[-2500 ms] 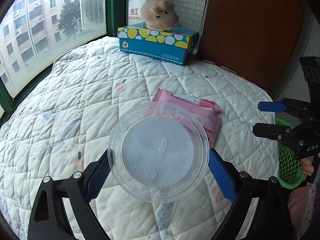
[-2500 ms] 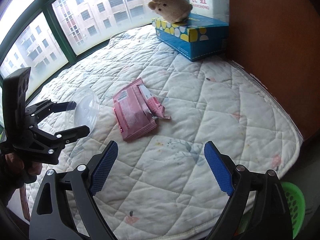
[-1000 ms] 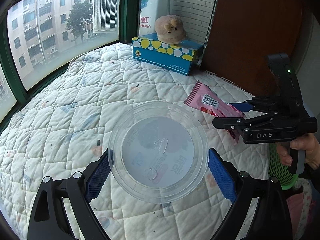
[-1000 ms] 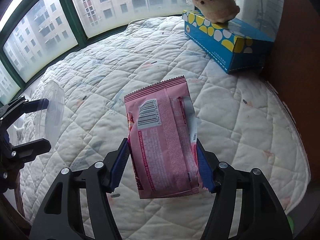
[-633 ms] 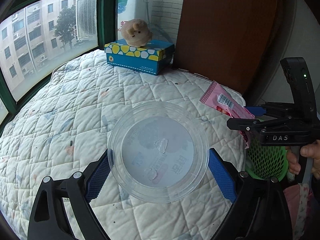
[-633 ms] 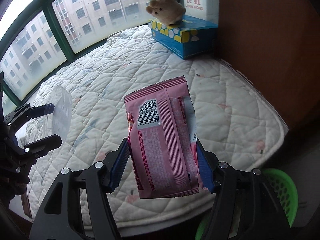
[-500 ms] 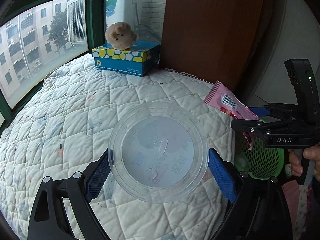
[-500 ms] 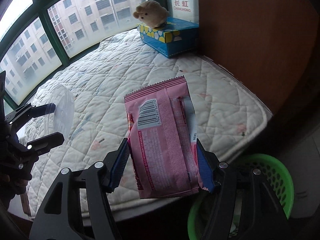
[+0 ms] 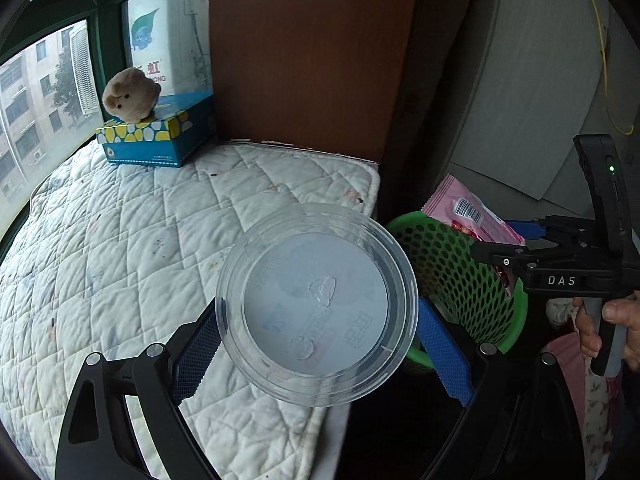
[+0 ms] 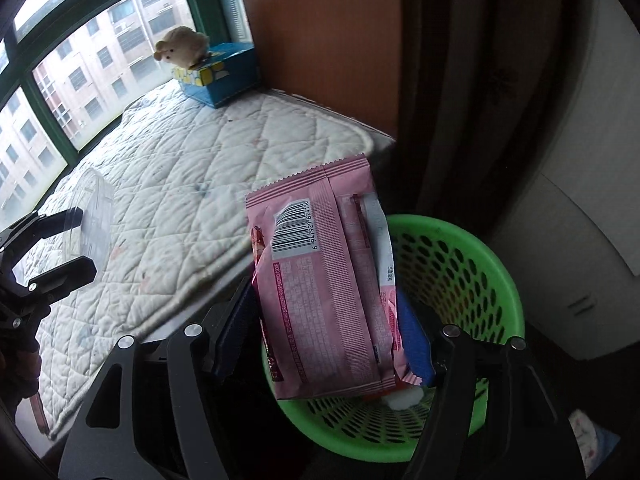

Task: Collect trash
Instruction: 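Carry the pink wrapper into the green basket and open the right gripper, then carry the clear lid over the green basket and open the left gripper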

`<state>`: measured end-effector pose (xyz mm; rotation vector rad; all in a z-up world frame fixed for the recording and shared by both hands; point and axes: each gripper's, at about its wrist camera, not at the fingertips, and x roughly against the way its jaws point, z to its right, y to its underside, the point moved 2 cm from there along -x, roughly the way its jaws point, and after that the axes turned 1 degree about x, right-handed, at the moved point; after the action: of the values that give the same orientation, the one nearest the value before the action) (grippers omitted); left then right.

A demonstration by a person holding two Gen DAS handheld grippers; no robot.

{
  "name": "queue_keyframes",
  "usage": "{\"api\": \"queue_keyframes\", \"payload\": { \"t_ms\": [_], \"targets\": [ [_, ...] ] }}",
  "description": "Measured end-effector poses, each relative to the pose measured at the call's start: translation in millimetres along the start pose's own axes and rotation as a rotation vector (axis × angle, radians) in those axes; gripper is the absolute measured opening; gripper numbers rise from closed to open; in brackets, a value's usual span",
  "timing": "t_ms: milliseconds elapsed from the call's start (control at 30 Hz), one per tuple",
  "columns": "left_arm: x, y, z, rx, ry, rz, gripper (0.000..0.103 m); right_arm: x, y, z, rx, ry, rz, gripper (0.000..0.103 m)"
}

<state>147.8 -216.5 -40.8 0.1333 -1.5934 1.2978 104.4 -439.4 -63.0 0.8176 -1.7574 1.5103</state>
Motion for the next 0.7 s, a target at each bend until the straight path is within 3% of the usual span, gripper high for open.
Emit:
{"api": "queue_keyframes", "payload": {
  "t_ms": [167,700],
  "targets": [
    [-12,-5,28,-0.031,0.023,-0.017,0.090,8,14,29,-0.056,0.036,0.006,0.084],
    [-58,-13,90,-0.077,0.067,-0.090,0.090,61,33,64,-0.132,0.058,0.108,0.089]
  ]
}}
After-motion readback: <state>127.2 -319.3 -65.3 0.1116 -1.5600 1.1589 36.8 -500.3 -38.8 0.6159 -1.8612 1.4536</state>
